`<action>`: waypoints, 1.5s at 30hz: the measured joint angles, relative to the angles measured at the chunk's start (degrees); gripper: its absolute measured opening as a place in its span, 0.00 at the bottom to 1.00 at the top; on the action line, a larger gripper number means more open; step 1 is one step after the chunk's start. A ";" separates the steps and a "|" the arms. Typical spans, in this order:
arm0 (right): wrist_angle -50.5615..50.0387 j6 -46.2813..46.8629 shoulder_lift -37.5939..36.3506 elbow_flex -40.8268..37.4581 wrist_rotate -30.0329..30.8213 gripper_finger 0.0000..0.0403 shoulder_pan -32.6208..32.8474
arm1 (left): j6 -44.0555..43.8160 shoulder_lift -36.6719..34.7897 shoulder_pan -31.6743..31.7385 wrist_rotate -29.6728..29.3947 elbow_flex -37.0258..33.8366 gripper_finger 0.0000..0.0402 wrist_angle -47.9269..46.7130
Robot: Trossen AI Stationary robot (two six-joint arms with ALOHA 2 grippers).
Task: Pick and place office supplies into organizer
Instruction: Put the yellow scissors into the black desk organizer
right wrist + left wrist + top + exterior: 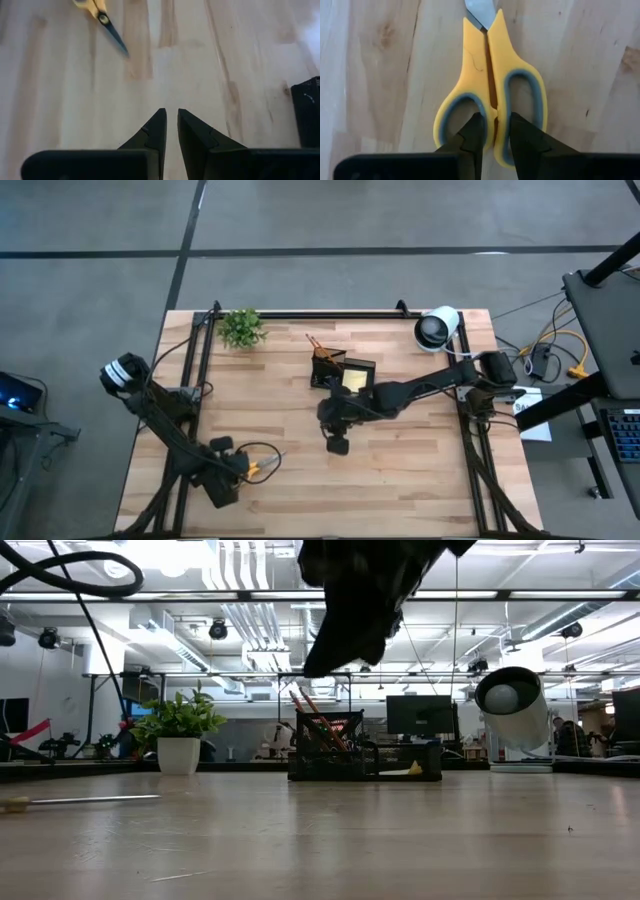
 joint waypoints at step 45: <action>-35.42 32.44 -19.52 -0.44 46.07 0.10 17.14 | 116.96 17.87 53.09 -51.33 53.55 0.13 -41.90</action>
